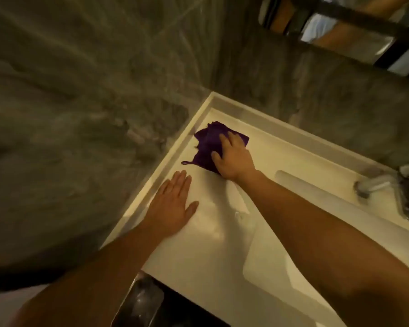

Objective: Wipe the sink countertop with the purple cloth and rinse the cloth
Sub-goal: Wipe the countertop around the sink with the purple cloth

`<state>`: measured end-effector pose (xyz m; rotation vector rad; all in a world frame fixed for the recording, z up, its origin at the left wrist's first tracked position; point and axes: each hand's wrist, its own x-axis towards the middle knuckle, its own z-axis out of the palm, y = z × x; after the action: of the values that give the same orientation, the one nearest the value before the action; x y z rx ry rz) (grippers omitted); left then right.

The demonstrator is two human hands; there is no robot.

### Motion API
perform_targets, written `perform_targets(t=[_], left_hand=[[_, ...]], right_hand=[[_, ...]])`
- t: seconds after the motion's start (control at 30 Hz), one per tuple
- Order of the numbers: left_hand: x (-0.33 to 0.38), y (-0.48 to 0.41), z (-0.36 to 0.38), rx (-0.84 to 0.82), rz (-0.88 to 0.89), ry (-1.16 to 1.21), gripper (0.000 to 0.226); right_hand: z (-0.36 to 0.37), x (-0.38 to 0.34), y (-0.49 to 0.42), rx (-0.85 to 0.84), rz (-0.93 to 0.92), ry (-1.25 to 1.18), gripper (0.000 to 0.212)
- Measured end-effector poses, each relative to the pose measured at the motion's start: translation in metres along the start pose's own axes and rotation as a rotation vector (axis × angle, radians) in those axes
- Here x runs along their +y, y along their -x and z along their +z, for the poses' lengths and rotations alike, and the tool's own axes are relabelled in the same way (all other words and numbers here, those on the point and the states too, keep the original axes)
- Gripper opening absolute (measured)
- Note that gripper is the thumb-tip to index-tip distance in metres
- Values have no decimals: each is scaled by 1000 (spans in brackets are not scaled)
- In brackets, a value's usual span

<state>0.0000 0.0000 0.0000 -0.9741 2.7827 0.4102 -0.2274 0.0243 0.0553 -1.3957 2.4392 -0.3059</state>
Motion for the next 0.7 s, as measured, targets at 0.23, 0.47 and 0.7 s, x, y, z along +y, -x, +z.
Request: perform_targets(t=[0.23,0.47,0.7], left_hand=[[-8,-6,11,70,-22,10,79],[-11,-11,16,71,-25,-27,78],[-13,-11,17,62,-11,-61,78]], right_hand=[[42,-16,-55,-6,99,33,83],[60,2,-53,61,115,31,86],[38,58,-57,48,274,-3,72]])
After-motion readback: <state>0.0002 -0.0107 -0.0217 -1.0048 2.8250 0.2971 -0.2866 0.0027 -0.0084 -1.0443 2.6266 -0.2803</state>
